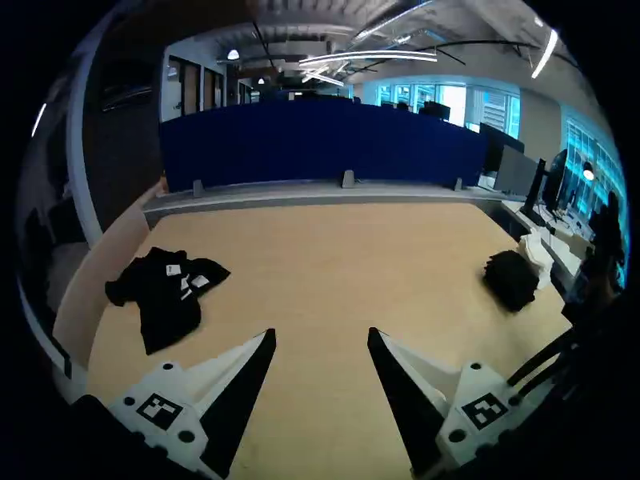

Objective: Fold towel

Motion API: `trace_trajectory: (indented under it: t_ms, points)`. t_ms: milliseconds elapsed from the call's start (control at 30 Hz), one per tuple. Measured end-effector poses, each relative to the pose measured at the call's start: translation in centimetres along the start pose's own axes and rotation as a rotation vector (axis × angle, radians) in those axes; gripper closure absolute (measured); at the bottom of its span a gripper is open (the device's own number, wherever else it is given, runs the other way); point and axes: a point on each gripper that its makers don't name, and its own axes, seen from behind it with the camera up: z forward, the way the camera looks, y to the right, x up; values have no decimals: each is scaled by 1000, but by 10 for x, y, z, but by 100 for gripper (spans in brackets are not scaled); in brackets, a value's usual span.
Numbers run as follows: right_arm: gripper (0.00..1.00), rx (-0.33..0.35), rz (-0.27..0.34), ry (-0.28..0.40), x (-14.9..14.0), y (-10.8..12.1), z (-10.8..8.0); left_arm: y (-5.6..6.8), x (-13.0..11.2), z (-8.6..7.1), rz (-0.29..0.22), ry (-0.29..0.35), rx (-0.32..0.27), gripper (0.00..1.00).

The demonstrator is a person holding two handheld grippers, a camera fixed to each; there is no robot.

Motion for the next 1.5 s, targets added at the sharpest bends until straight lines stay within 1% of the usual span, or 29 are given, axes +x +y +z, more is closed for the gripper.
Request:
trace_trajectory:
  t_ms: [67, 200, 267, 400, 500, 600, 700, 800, 1000, 1167, 1267, 1367, 1500]
  points:
    - [0, 5, -3, 11, 5, -4, -1, -3, 14, -1, -17, 52, 4, 16]
    - [0, 20, -16, 38, 18, -16, -1, -9, 48, -5, -42, 170, 14, 16]
    - [0, 23, -24, 52, 24, -22, -1, -15, 66, -7, -45, 230, 29, 15]
    - [0, 30, -50, 76, 32, -34, 0, -31, 100, -13, -45, 355, 90, 16]
    - [0, 27, -70, 82, 33, -38, 2, -36, 113, -16, -43, 408, 114, 16]
    - [0, 19, -88, 85, 34, -41, 2, -33, 119, -17, -36, 434, 106, 16]
    - [0, 13, -102, 92, 35, -45, 3, -34, 122, -17, -27, 453, 107, 16]
    - [0, 10, -107, 97, 37, -50, 5, -35, 122, -13, -25, 459, 109, 16]
    - [0, 3, -111, 121, 46, -65, 10, -42, 123, -4, -30, 474, 110, 16]
    - [0, 19, -137, 132, 51, -83, 18, -48, 117, 6, -36, 475, 103, 16]
    - [0, 14, -152, 146, 53, -90, 24, -53, 115, 11, -36, 494, 105, 16]
    - [0, 10, -164, 159, 52, -96, 28, -54, 108, 19, -24, 502, 102, 16]
    - [0, 8, -169, 166, 47, -104, 32, -57, 101, 29, 8, 515, 106, 16]
